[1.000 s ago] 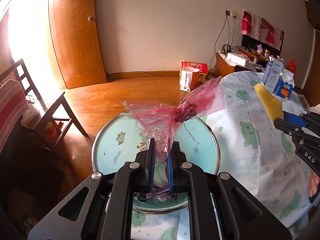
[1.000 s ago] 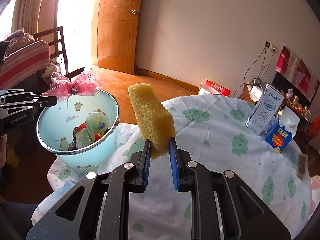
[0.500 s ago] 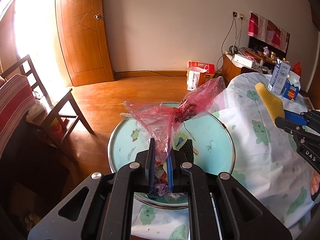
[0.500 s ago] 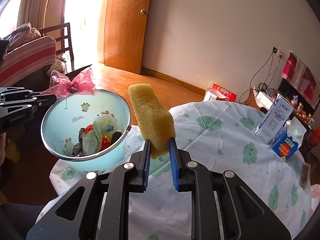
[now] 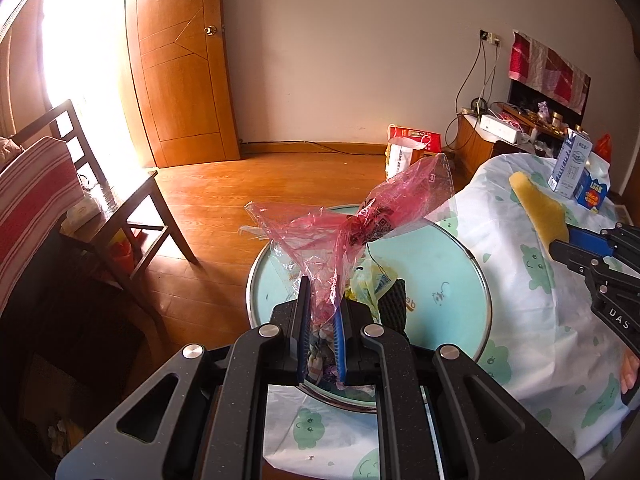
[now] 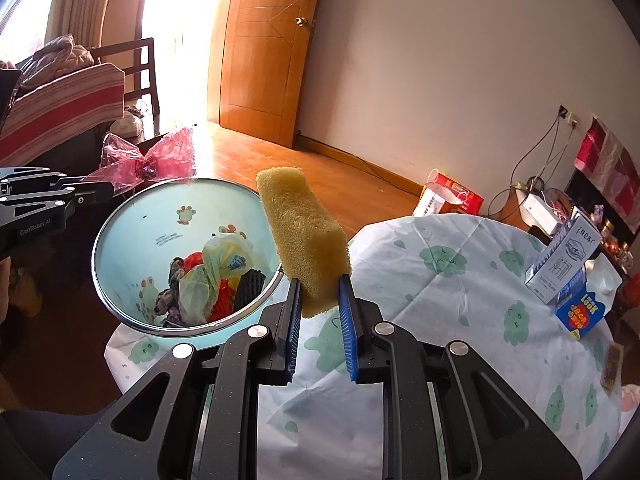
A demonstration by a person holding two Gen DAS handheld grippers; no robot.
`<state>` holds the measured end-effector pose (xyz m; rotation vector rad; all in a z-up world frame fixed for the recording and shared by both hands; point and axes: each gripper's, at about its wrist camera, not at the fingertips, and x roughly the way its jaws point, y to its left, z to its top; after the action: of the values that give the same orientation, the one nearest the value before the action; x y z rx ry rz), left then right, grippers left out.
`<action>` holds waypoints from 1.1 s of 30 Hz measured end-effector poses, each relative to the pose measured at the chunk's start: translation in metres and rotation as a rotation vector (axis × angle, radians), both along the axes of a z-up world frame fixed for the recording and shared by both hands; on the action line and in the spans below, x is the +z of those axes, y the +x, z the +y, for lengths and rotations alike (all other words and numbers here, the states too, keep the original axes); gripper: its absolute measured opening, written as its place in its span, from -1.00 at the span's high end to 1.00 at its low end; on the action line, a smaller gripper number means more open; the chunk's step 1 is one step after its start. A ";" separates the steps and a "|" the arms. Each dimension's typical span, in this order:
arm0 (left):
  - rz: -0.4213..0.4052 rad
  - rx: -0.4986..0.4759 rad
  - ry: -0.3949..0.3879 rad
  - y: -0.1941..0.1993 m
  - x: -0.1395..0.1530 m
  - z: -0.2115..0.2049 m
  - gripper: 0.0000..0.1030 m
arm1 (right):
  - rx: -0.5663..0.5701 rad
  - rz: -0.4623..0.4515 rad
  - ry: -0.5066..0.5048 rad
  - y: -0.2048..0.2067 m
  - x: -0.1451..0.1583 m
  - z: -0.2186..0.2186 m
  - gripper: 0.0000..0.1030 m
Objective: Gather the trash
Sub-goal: 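Lower the pink bag with the left tool into the wastebasket while the right tool lowers the sponge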
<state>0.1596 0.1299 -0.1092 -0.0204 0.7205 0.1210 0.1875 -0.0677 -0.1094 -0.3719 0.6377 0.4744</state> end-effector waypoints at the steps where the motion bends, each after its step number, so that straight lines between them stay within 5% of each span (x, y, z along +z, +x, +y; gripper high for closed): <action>1: 0.001 0.003 -0.001 0.000 -0.001 0.001 0.81 | 0.004 0.000 -0.002 0.000 0.000 0.002 0.63; 33: 0.002 0.072 -0.022 -0.003 0.001 0.016 0.81 | 0.059 -0.011 -0.032 0.001 0.000 0.032 0.63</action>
<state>0.1562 0.1462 -0.1085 -0.0673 0.7236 0.1816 0.1888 -0.0359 -0.1097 -0.4243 0.6257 0.5181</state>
